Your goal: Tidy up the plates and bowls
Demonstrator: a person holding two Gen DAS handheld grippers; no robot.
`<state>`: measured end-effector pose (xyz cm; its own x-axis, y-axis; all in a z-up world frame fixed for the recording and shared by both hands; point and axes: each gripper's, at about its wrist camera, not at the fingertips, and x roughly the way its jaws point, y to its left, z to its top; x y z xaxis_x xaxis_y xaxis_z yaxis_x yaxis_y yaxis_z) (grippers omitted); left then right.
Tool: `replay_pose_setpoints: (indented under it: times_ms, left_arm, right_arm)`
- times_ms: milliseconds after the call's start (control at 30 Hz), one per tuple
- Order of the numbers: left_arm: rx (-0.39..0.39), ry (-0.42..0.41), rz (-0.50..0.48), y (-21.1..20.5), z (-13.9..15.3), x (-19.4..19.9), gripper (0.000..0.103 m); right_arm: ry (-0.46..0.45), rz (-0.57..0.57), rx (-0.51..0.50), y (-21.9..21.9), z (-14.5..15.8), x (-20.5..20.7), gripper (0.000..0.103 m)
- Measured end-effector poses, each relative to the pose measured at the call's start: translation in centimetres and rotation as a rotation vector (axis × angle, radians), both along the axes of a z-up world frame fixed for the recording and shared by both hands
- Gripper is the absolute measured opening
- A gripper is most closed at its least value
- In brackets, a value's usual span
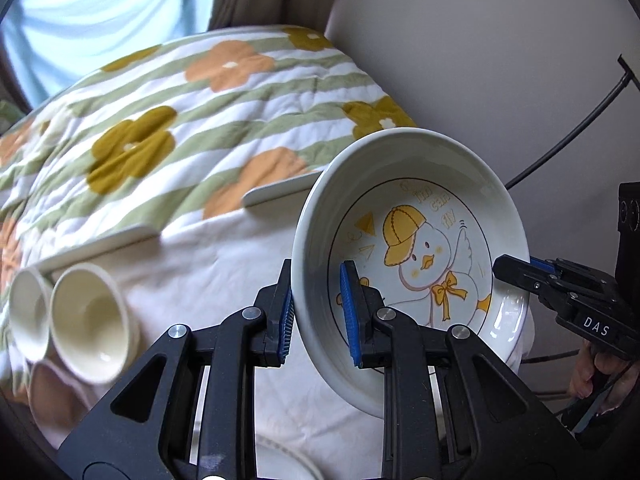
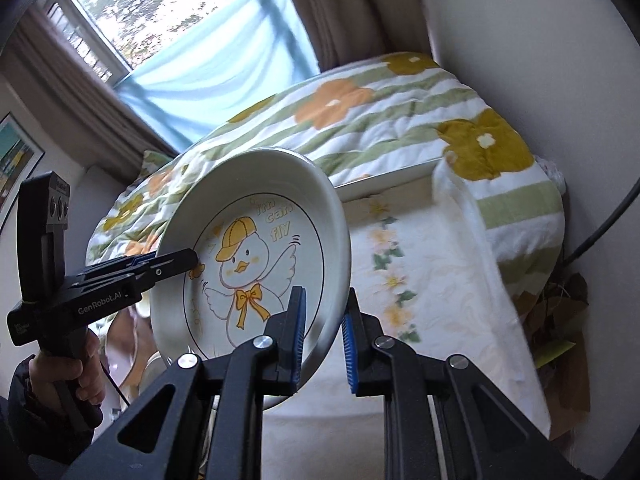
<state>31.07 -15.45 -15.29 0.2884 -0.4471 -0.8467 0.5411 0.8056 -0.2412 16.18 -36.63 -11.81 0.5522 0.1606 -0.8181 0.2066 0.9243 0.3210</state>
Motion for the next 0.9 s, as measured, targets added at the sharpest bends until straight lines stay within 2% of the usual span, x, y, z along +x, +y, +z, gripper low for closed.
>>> replay_pose_setpoints:
  times_ms: [267,500,700,900]
  left_arm:
    - [0.001,0.005,0.126,10.0,-0.2,-6.0,0.018]
    - [0.036,0.066,0.215,17.3,-3.7,-10.6,0.018]
    - [0.029,0.147,0.288,21.3,-7.7,-13.3,0.018]
    - [-0.009,0.189,0.36,23.5,-10.1,-14.1,0.019]
  right_arm:
    - [0.018,0.127,0.022,7.7,-1.0,-2.5,0.016]
    - [0.087,0.216,0.069,13.3,-4.8,-4.3,0.016]
    - [0.163,0.286,0.067,16.4,-7.7,-4.7,0.016]
    - [0.196,0.362,0.043,18.1,-8.9,-3.9,0.016]
